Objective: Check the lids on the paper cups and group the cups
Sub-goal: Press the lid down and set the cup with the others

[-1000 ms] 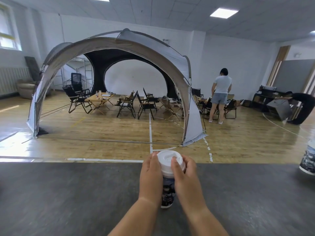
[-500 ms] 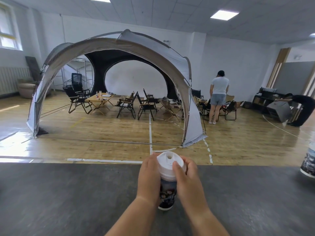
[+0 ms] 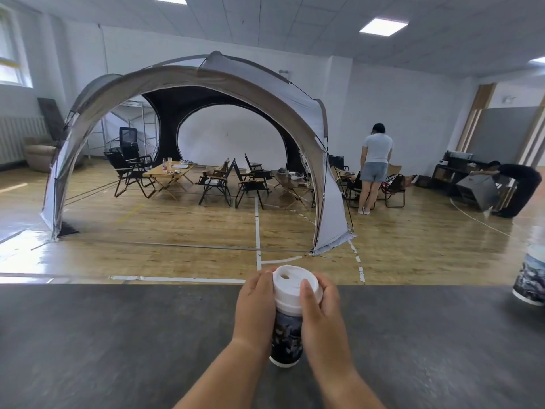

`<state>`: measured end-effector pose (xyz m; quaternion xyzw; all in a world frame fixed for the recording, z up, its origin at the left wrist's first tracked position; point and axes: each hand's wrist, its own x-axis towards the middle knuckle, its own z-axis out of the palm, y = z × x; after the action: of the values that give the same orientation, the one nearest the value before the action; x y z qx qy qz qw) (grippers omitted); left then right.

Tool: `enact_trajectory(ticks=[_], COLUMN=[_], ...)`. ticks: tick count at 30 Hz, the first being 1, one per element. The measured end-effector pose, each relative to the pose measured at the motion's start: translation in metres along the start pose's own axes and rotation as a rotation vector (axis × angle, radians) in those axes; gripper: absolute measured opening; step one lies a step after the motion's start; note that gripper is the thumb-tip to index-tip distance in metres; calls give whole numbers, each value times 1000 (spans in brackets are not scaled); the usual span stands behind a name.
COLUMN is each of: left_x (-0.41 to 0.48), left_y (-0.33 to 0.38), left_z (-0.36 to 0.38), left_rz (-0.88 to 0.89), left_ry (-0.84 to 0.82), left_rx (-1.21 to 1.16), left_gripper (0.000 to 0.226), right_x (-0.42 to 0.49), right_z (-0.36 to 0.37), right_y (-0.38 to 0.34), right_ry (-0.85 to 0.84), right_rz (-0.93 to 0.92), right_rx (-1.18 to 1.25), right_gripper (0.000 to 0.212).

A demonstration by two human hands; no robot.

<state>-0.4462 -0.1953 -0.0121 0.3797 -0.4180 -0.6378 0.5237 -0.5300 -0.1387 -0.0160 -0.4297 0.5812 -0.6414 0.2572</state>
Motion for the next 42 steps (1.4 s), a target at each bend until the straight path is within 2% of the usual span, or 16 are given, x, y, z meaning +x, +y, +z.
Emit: enact_trajectory(ticks=[2, 5, 9, 12, 14, 18, 21, 24, 27, 29, 31, 33, 35, 38, 40, 42], left_x=[4, 11, 6, 5, 5, 4, 6, 3, 1, 2, 2, 0, 0, 0, -3, -12], left_y=[1, 10, 11, 5, 3, 7, 14, 13, 11, 11, 10, 12, 18, 36, 50, 62], left_z=[-1, -2, 0, 0, 2, 4, 5, 7, 7, 5, 5, 6, 8, 9, 13, 21], left_rz=[-8, -91, -150, -110, -32, -32, -72, -103, -71, -37, -21, -65, -106, -42, -21, -51], left_ry=[-8, -67, -171, -88, -39, 3, -26, -125, -106, -78, -73, -58, -104, -224, -377, -516], left_rx=[20, -16, -26, -23, 19, -73, -67, -32, -8, 70, 89, 41, -51, -41, 2, 19], left_gripper=[22, 24, 28, 31, 33, 22, 19, 31, 31, 27, 25, 24, 31, 57, 62, 56], right_x=[4, 14, 23, 15, 6, 6, 13, 18, 15, 3, -4, 1, 15, 48, 75, 98], right_z=[-1, -7, -12, -12, -7, -3, -8, -10, -12, -11, -8, -9, -16, -40, -58, -72], right_y=[-3, -7, -6, -5, -4, 4, 6, 5, 9, 15, 24, 27, 10, -39, -72, -97], right_ry=[-26, -69, -108, -57, -21, 8, -2, -39, -81, -119, -122, -127, -129, -189, -240, -377], right_rz=[-1, 7, 36, 34, 9, -20, 3, 4, -22, -101, -218, -326, -322, -237, -200, -128], right_rx=[-1, -11, 6, 51, 57, -21, -26, -21, 30, 60, -67, -191, -108, 176, 317, 471], right_gripper=[14, 26, 30, 20, 25, 20, 24, 27, 25, 48, 74, 70, 54, 45, 48, 60])
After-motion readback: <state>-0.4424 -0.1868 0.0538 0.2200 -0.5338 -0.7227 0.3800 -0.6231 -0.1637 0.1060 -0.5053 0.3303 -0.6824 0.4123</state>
